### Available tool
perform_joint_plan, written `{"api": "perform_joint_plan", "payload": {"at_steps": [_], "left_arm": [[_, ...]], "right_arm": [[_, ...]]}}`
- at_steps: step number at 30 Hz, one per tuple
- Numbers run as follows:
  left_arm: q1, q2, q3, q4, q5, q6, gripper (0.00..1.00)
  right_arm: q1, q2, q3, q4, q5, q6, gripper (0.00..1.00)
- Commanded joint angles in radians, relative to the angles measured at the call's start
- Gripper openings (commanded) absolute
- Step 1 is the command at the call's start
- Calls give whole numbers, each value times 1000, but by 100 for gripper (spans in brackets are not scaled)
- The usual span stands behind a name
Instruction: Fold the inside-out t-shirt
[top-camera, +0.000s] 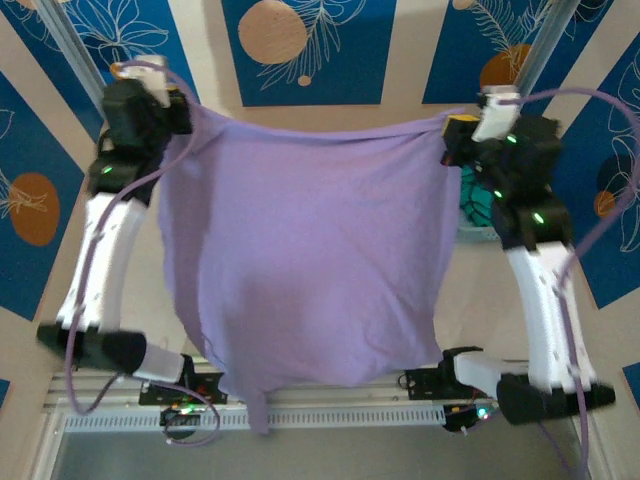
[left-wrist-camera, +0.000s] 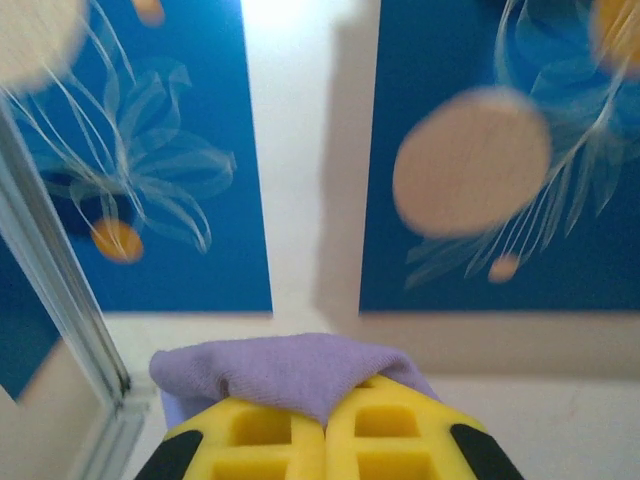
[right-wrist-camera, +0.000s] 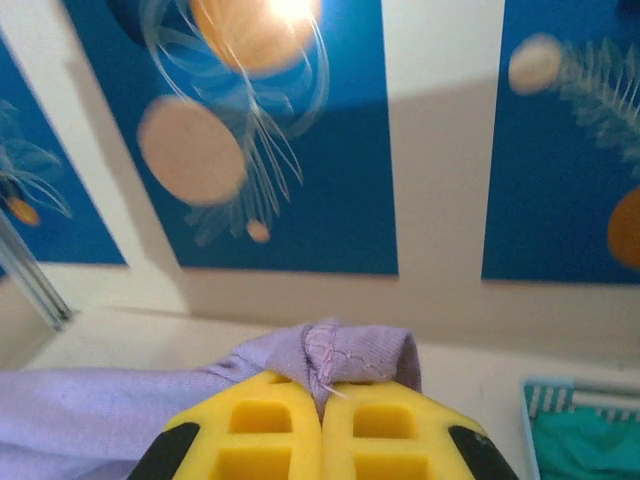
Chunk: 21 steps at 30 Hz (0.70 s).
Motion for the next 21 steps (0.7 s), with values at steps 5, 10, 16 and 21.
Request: {"api": "perform_joint_plan", "payload": {"at_steps": [5, 10, 16, 21], "left_arm": [[41, 589, 207, 158, -7, -14, 3], [56, 1153, 942, -161, 80, -104, 42], [61, 996, 749, -176, 160, -182, 76], [56, 508, -3, 41, 261, -339, 86]], "right_arm": [[1, 630, 71, 287, 99, 29, 6], [-19, 1174, 637, -33, 113, 102, 34], [3, 1058, 525, -155, 113, 73, 46], [11, 723, 77, -234, 30, 195, 52]]}}
